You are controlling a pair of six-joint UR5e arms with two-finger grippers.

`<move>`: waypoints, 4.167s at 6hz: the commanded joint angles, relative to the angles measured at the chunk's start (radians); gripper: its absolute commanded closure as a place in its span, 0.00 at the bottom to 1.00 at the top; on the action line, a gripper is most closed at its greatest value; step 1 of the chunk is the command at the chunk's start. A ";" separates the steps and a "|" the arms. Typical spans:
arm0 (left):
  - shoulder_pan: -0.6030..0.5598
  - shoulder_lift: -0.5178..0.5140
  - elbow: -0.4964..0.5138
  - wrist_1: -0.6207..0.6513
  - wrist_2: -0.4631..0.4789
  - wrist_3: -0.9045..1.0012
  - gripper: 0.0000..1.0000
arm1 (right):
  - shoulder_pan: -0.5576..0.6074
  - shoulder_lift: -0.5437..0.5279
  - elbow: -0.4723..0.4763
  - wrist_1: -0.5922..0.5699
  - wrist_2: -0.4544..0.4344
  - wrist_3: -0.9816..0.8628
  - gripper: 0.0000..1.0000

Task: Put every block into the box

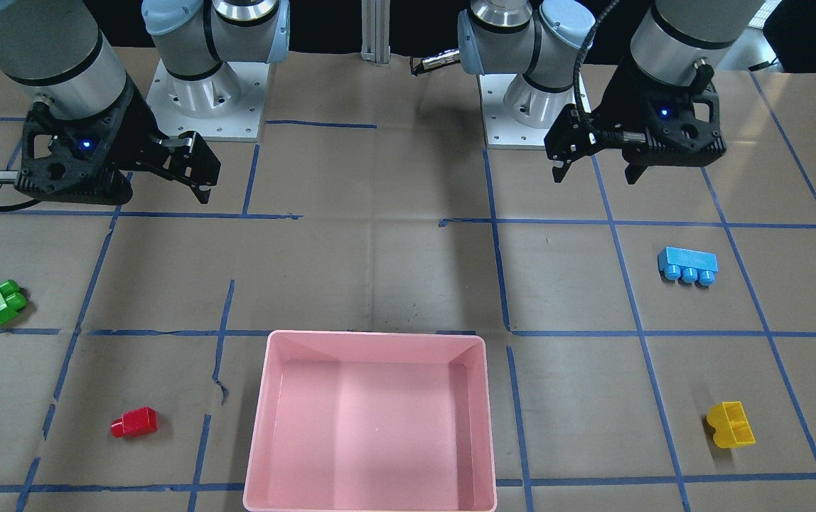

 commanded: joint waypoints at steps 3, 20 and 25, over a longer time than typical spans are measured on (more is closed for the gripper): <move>0.356 -0.014 -0.224 0.080 0.082 0.764 0.01 | -0.241 0.030 0.010 -0.003 -0.023 -0.526 0.00; 0.644 -0.238 -0.599 0.903 0.043 2.423 0.01 | -0.679 0.321 0.467 -0.778 -0.020 -1.425 0.00; 0.648 -0.258 -0.612 0.910 0.043 2.422 0.01 | -0.679 0.315 0.450 -0.779 -0.049 -1.437 0.62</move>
